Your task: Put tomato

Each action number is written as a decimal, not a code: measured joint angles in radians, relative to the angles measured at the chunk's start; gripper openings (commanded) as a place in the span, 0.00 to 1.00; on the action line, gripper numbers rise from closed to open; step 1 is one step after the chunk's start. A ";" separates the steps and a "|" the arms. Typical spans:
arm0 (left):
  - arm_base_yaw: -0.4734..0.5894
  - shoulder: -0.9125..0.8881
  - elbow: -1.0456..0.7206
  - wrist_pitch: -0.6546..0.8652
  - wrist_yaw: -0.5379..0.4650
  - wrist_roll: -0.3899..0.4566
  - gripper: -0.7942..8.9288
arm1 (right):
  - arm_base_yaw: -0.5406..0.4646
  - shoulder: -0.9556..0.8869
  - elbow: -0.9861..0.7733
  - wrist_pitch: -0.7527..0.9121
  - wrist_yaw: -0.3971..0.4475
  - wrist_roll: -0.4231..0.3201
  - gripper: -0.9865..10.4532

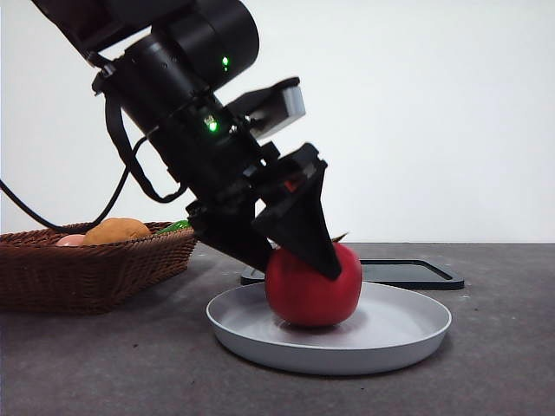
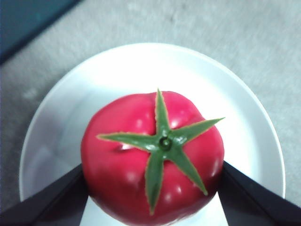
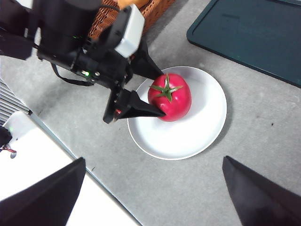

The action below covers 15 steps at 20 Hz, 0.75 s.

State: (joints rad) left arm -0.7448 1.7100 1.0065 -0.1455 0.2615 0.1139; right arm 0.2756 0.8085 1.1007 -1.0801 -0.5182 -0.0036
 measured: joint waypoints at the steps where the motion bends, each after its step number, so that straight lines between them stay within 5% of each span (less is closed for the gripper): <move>1: -0.002 0.000 0.000 0.003 -0.001 0.000 0.37 | 0.000 0.000 0.000 0.000 0.000 0.000 0.49; 11: -0.017 0.000 0.000 0.000 -0.001 -0.001 0.63 | 0.000 0.000 0.000 0.000 0.001 0.000 0.49; 15: -0.017 0.000 0.000 -0.001 -0.001 -0.008 0.63 | 0.000 0.000 0.000 0.000 0.001 0.000 0.49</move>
State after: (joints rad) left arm -0.7616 1.7100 1.0069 -0.1463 0.2607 0.1055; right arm 0.2756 0.8085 1.1007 -1.0801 -0.5175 -0.0036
